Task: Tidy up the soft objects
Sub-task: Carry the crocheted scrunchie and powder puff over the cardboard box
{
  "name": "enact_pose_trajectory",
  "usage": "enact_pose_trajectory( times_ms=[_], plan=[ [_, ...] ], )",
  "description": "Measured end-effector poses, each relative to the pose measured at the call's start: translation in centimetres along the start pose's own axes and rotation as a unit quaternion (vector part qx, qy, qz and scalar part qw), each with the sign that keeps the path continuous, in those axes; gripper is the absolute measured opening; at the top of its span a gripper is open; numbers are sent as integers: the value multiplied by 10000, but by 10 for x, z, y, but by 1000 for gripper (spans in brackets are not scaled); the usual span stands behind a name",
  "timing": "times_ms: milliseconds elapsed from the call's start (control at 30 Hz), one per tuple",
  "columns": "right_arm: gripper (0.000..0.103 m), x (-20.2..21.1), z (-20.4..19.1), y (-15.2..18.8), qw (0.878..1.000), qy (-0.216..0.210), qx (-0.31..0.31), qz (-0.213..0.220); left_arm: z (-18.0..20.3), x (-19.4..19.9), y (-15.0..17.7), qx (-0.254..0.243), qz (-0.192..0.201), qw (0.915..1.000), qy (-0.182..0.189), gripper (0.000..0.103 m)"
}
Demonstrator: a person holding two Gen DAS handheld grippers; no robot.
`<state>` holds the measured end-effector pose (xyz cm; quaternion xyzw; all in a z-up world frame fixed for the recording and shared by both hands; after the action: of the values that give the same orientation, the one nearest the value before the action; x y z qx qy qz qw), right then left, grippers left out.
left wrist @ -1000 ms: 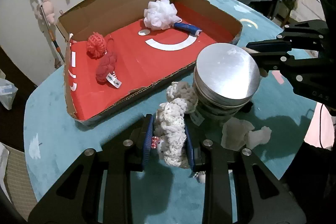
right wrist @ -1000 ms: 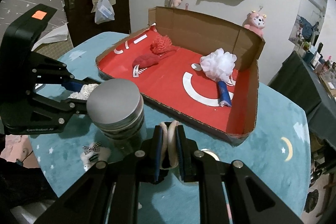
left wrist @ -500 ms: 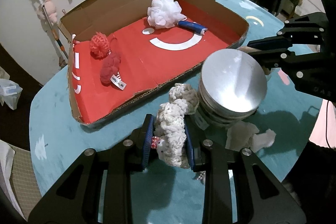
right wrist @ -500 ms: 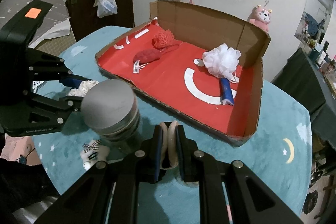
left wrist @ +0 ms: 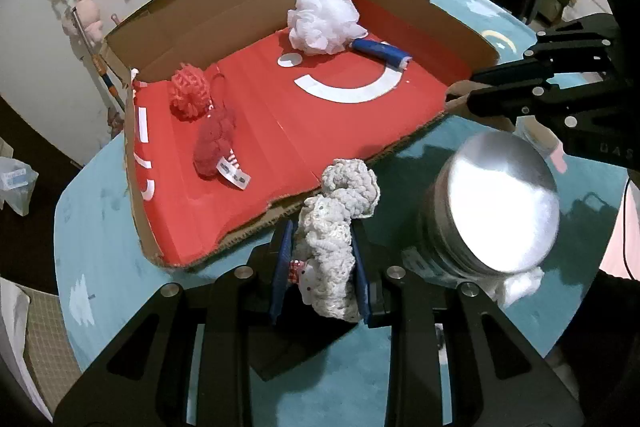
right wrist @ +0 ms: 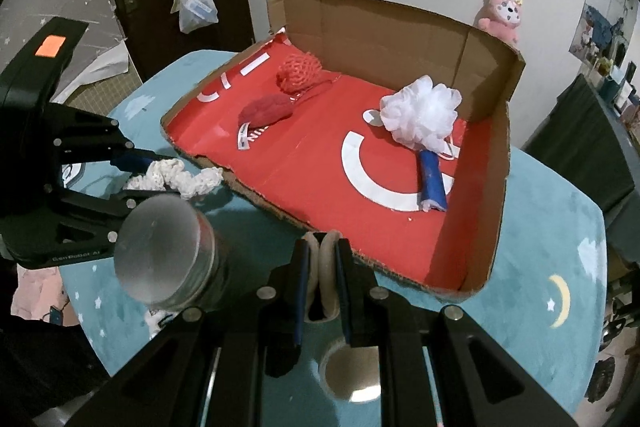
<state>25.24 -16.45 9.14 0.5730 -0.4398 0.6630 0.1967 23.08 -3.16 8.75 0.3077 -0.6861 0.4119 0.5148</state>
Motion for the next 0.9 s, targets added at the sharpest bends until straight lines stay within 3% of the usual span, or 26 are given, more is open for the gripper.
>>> enact_pose_trajectory(
  times_ms=[400,700,900],
  plan=[
    [15,-13,21,-45,9999,-145,-45,-37,-24,-7,-38,-27,-13,10000,-12,26],
    [15,-57,46,-92,9990,-32,-104,-422,-50,-44,-99,31,-262,9995,165,26],
    [15,-92,60,-113,9973,79,-162,-715,-62,-74,-124,87,-500,9987,74,26]
  ],
)
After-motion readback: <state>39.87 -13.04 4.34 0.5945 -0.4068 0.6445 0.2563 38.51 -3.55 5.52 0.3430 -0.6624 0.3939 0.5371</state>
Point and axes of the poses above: each gripper's, at about its wrist camera, not at the fingertips, and x roughly against the way its jaws point, z to its right, y to its underside, the point moved 4 cm from there along -x, roughly the way its jaws point, and after that the axes turned 12 degrees about -z, right-handed, at the moved point
